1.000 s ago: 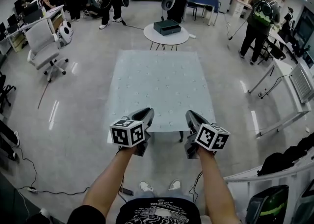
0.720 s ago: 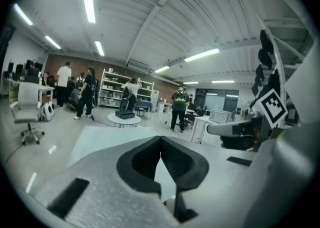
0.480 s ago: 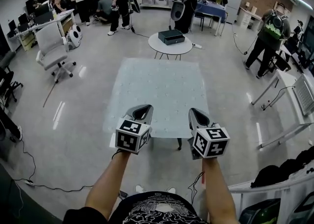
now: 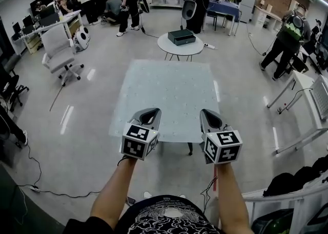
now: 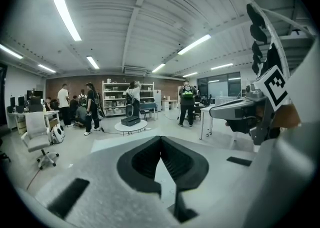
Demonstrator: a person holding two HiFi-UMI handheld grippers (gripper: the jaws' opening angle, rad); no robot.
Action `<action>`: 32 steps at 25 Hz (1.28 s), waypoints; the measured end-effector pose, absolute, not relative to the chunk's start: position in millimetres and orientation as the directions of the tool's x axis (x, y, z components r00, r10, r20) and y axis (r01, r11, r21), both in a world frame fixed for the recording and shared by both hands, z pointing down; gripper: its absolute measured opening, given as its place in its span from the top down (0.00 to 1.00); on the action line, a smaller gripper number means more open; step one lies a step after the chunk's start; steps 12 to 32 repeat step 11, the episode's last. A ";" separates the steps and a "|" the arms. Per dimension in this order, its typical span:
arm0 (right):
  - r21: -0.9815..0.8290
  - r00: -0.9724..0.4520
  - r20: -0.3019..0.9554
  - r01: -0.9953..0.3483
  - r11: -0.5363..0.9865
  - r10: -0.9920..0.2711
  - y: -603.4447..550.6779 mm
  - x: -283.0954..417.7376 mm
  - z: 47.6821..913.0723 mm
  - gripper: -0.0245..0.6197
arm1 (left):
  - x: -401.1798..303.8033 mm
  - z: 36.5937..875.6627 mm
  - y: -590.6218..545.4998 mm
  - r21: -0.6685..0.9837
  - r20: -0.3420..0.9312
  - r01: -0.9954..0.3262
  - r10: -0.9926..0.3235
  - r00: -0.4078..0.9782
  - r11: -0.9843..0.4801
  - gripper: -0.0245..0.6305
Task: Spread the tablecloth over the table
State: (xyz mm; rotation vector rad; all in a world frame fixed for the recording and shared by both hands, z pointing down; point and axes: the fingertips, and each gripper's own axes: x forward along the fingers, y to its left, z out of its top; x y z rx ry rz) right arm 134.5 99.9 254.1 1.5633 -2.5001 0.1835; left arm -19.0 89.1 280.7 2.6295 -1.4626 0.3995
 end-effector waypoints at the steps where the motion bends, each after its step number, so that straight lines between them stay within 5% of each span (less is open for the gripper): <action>1: -0.006 -0.430 0.221 -0.898 0.439 -0.875 100.3 134.0 253.8 0.95 | -20.3 279.6 89.8 -0.032 0.276 -0.850 -0.822 0.499 -0.527 0.96; 32: 0.002 -0.444 0.220 -0.890 0.456 -0.868 99.7 136.0 257.1 0.95 | -18.8 277.5 89.0 -0.004 0.266 -0.863 -0.832 0.486 -0.505 0.96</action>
